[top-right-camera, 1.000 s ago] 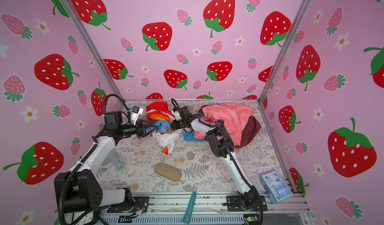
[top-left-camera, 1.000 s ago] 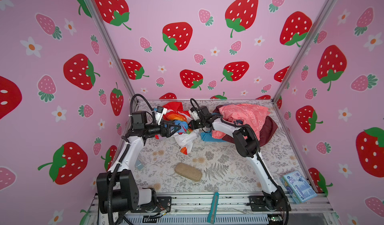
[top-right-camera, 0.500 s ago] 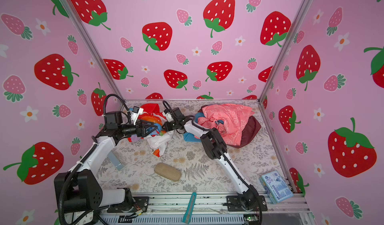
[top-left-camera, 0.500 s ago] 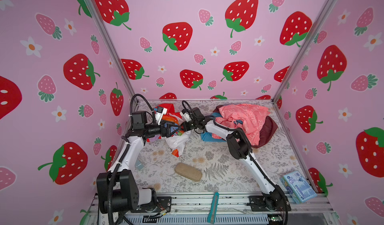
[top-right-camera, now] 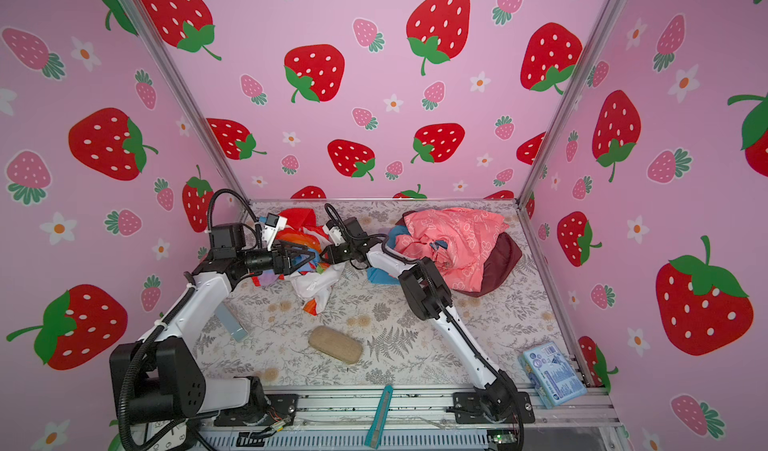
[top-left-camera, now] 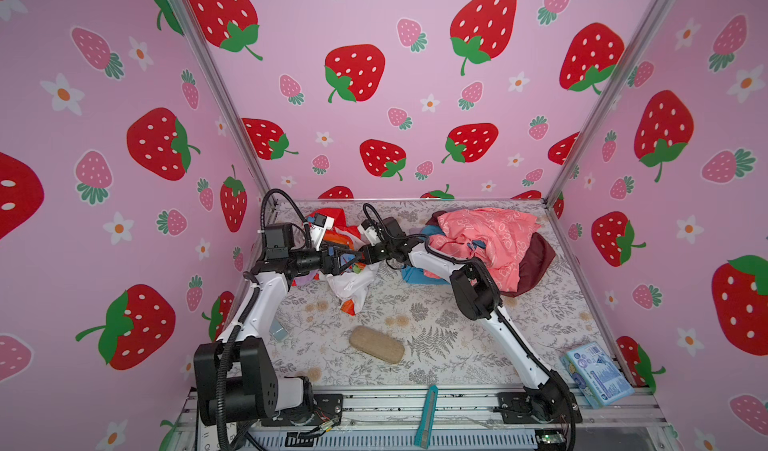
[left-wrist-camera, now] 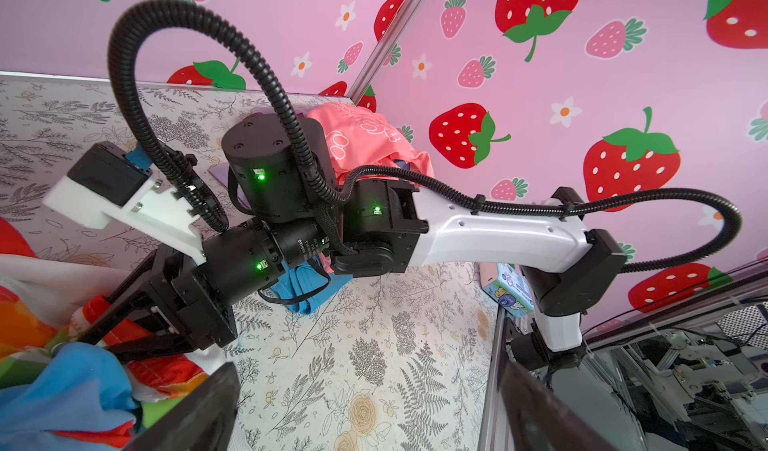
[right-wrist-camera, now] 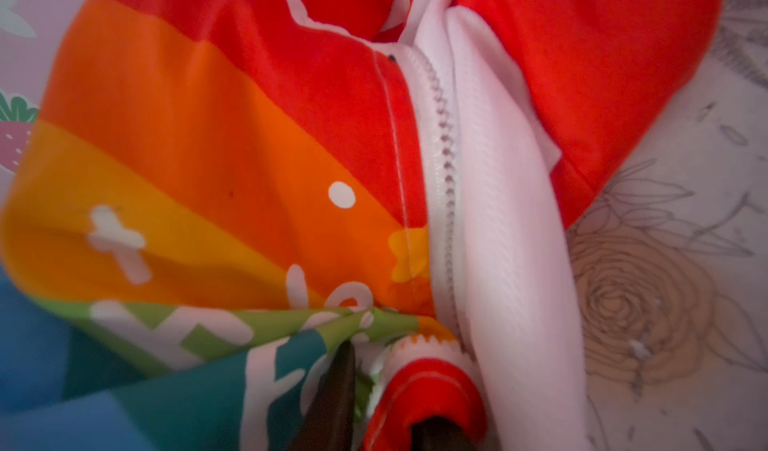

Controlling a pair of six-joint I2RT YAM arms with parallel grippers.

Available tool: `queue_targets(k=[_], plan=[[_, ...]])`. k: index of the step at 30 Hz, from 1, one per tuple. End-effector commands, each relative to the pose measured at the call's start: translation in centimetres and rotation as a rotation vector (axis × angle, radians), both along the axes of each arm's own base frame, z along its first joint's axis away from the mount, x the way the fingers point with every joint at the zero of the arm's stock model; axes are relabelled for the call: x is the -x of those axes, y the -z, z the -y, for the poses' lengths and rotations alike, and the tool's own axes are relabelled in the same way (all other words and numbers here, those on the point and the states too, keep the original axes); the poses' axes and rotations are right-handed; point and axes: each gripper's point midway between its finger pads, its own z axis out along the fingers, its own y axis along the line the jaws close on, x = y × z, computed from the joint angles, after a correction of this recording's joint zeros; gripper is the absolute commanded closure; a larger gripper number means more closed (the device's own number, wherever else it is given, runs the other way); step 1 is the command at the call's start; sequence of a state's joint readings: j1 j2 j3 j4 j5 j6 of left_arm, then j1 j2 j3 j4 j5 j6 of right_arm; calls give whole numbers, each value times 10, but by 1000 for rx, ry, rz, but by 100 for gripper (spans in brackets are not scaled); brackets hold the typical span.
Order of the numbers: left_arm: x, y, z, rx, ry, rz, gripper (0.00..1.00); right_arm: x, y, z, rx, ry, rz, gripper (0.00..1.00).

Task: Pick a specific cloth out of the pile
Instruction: 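Open the right gripper and release the rainbow garment beside the pile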

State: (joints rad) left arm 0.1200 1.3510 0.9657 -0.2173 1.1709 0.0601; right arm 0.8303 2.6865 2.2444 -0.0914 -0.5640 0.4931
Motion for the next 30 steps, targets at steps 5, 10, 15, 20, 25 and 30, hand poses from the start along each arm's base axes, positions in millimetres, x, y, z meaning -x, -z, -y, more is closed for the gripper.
queue_targets(k=[5,10,15,20,25,30], plan=[[-1,-16,0,8,18,50,1,10,-30,22,89,1,78,4],[0,-18,0,10,11,57,1,14,-54,46,133,34,132,0],[1,-19,0,11,6,56,1,11,-75,101,253,121,206,0],[0,-19,-1,-11,-27,49,1,7,-121,181,294,264,280,0],[-25,7,-28,-208,-285,2,1,-4,-171,279,341,504,402,0],[-47,28,-90,-401,-702,23,1,-9,-189,375,393,755,487,0]])
